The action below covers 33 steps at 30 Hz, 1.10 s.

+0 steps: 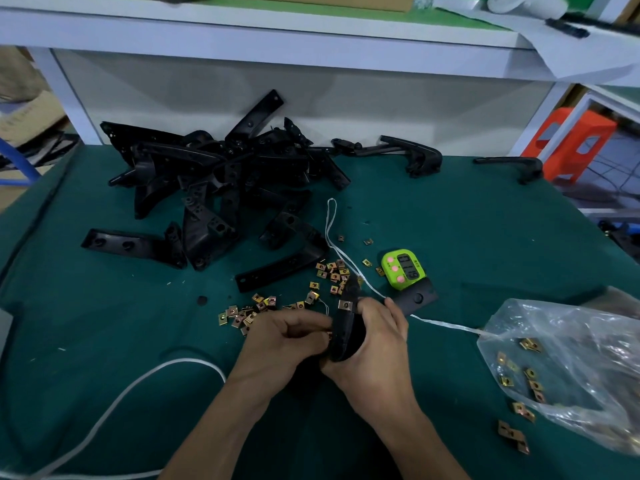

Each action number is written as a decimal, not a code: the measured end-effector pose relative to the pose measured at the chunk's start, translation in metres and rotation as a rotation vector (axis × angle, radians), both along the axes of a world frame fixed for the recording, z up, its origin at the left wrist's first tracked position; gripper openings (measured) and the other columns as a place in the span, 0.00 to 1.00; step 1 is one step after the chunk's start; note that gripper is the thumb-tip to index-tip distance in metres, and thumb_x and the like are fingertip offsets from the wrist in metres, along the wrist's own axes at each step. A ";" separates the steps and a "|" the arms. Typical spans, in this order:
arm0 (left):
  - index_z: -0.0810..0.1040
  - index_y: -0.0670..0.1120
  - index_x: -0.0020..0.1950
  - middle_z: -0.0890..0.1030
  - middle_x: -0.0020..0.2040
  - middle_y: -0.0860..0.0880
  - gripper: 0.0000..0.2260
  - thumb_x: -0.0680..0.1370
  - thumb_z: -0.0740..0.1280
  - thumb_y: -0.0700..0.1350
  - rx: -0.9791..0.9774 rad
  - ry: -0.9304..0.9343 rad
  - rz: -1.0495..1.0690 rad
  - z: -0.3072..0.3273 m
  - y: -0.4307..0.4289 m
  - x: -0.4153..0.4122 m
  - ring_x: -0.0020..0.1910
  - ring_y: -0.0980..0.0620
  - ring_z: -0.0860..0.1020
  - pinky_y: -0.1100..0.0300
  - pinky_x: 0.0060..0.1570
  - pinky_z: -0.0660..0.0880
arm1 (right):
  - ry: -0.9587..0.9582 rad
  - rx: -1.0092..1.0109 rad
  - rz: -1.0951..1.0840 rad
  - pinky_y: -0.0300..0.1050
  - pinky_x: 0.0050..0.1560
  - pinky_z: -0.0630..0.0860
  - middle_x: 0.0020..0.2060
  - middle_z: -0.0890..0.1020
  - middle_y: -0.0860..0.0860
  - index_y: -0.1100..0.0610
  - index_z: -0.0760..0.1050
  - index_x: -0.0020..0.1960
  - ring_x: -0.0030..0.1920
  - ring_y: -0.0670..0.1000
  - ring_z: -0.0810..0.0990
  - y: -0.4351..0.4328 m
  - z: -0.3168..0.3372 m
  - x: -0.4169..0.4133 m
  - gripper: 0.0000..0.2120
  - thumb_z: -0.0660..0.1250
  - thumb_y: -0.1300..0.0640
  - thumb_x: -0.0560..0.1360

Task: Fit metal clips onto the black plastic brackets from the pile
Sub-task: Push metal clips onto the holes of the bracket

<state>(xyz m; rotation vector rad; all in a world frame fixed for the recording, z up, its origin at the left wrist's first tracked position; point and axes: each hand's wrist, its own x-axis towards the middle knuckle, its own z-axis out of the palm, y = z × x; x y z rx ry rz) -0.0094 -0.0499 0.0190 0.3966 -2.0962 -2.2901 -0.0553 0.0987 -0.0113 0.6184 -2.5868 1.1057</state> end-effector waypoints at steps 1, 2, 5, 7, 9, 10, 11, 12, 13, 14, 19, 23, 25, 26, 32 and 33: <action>0.89 0.46 0.46 0.88 0.45 0.45 0.13 0.74 0.71 0.29 -0.002 -0.003 -0.017 0.000 0.000 0.000 0.46 0.50 0.85 0.63 0.47 0.79 | 0.002 0.002 0.006 0.36 0.73 0.52 0.39 0.71 0.36 0.39 0.61 0.45 0.50 0.38 0.74 0.000 0.000 0.000 0.25 0.75 0.46 0.58; 0.89 0.46 0.46 0.88 0.45 0.44 0.13 0.74 0.71 0.29 0.000 -0.007 -0.017 0.000 0.000 0.000 0.47 0.49 0.85 0.62 0.47 0.79 | 0.002 0.002 0.008 0.36 0.73 0.51 0.39 0.71 0.36 0.39 0.61 0.45 0.49 0.38 0.74 0.000 0.000 0.000 0.25 0.75 0.46 0.58; 0.88 0.45 0.45 0.87 0.44 0.43 0.13 0.73 0.71 0.28 0.032 -0.031 0.046 -0.001 -0.002 -0.001 0.44 0.49 0.85 0.62 0.47 0.80 | -0.016 -0.025 -0.015 0.37 0.72 0.53 0.39 0.72 0.36 0.41 0.62 0.44 0.48 0.38 0.74 0.001 0.000 -0.001 0.23 0.75 0.45 0.59; 0.88 0.45 0.45 0.87 0.44 0.42 0.12 0.73 0.72 0.29 0.043 -0.041 0.052 -0.001 -0.002 -0.001 0.43 0.49 0.84 0.62 0.46 0.79 | -0.032 -0.027 -0.021 0.37 0.73 0.53 0.38 0.73 0.37 0.43 0.64 0.43 0.49 0.38 0.74 0.001 0.000 -0.002 0.23 0.76 0.46 0.59; 0.89 0.46 0.45 0.87 0.44 0.43 0.13 0.73 0.72 0.29 0.034 -0.038 0.032 -0.001 -0.002 0.000 0.44 0.50 0.84 0.63 0.46 0.79 | -0.036 -0.013 -0.005 0.37 0.73 0.52 0.39 0.73 0.37 0.43 0.65 0.44 0.50 0.39 0.74 0.001 0.000 -0.002 0.23 0.76 0.46 0.58; 0.89 0.46 0.45 0.87 0.44 0.43 0.13 0.73 0.72 0.29 0.029 -0.038 0.027 0.000 -0.002 0.000 0.43 0.51 0.84 0.64 0.45 0.78 | -0.034 -0.005 0.004 0.37 0.73 0.51 0.40 0.73 0.37 0.43 0.65 0.45 0.50 0.40 0.74 0.001 0.000 -0.002 0.23 0.76 0.46 0.58; 0.89 0.47 0.44 0.87 0.44 0.43 0.13 0.73 0.72 0.29 0.029 -0.040 0.026 0.000 -0.002 0.000 0.43 0.51 0.84 0.64 0.45 0.78 | -0.028 0.004 0.013 0.36 0.73 0.51 0.41 0.73 0.37 0.43 0.66 0.46 0.50 0.40 0.74 0.001 0.000 -0.002 0.23 0.75 0.45 0.58; 0.89 0.46 0.44 0.87 0.43 0.42 0.13 0.73 0.71 0.29 0.035 -0.043 0.024 0.000 -0.002 0.000 0.43 0.50 0.84 0.64 0.44 0.78 | -0.018 0.012 0.020 0.36 0.73 0.51 0.41 0.73 0.37 0.43 0.67 0.47 0.50 0.40 0.74 0.002 0.001 -0.002 0.22 0.75 0.45 0.58; 0.89 0.46 0.44 0.87 0.43 0.42 0.13 0.73 0.72 0.28 0.040 -0.049 0.022 0.000 -0.003 0.000 0.42 0.50 0.84 0.64 0.44 0.78 | -0.008 0.017 0.026 0.36 0.73 0.51 0.42 0.73 0.37 0.44 0.67 0.48 0.51 0.40 0.74 0.001 0.001 -0.002 0.22 0.74 0.44 0.59; 0.89 0.46 0.44 0.87 0.42 0.42 0.14 0.72 0.72 0.28 0.044 -0.055 0.022 0.000 -0.004 0.000 0.40 0.50 0.84 0.63 0.43 0.78 | 0.000 0.021 0.031 0.37 0.73 0.51 0.43 0.72 0.37 0.44 0.68 0.48 0.51 0.40 0.74 0.001 0.001 -0.002 0.22 0.73 0.44 0.59; 0.88 0.46 0.40 0.84 0.34 0.41 0.15 0.70 0.72 0.27 0.037 -0.078 0.072 -0.001 -0.004 0.001 0.31 0.50 0.81 0.64 0.34 0.76 | 0.010 0.038 0.044 0.37 0.74 0.50 0.46 0.73 0.37 0.46 0.71 0.50 0.53 0.40 0.75 0.001 0.002 -0.001 0.24 0.73 0.42 0.58; 0.88 0.46 0.39 0.83 0.32 0.41 0.15 0.69 0.73 0.26 0.056 -0.088 0.129 -0.002 0.001 0.000 0.28 0.50 0.79 0.65 0.30 0.74 | -0.002 0.038 0.045 0.37 0.73 0.51 0.46 0.74 0.37 0.46 0.71 0.51 0.53 0.40 0.75 0.001 0.003 -0.001 0.24 0.72 0.41 0.58; 0.88 0.45 0.39 0.83 0.31 0.41 0.15 0.69 0.73 0.25 0.082 -0.093 0.157 -0.003 0.002 0.000 0.28 0.51 0.79 0.65 0.30 0.74 | -0.005 0.038 0.048 0.36 0.73 0.51 0.45 0.74 0.37 0.46 0.71 0.50 0.52 0.40 0.75 0.001 0.004 -0.001 0.23 0.72 0.41 0.58; 0.87 0.45 0.38 0.83 0.31 0.41 0.14 0.69 0.73 0.25 0.091 -0.095 0.168 -0.003 0.002 0.000 0.28 0.50 0.79 0.65 0.30 0.74 | -0.006 0.038 0.049 0.36 0.72 0.51 0.45 0.74 0.37 0.45 0.70 0.50 0.52 0.40 0.75 0.001 0.004 0.000 0.23 0.72 0.41 0.58; 0.88 0.47 0.41 0.84 0.33 0.40 0.15 0.70 0.73 0.27 0.055 -0.117 0.107 -0.001 0.003 0.001 0.28 0.50 0.79 0.64 0.32 0.75 | 0.002 0.089 0.026 0.42 0.74 0.55 0.45 0.74 0.39 0.48 0.72 0.49 0.52 0.42 0.76 0.001 0.002 0.000 0.25 0.75 0.42 0.57; 0.88 0.48 0.42 0.84 0.33 0.41 0.15 0.70 0.73 0.27 0.039 -0.122 0.094 -0.001 0.002 0.001 0.28 0.50 0.78 0.64 0.32 0.75 | 0.008 0.096 0.024 0.43 0.74 0.56 0.45 0.74 0.39 0.48 0.72 0.49 0.52 0.42 0.76 0.001 0.002 -0.001 0.25 0.76 0.42 0.56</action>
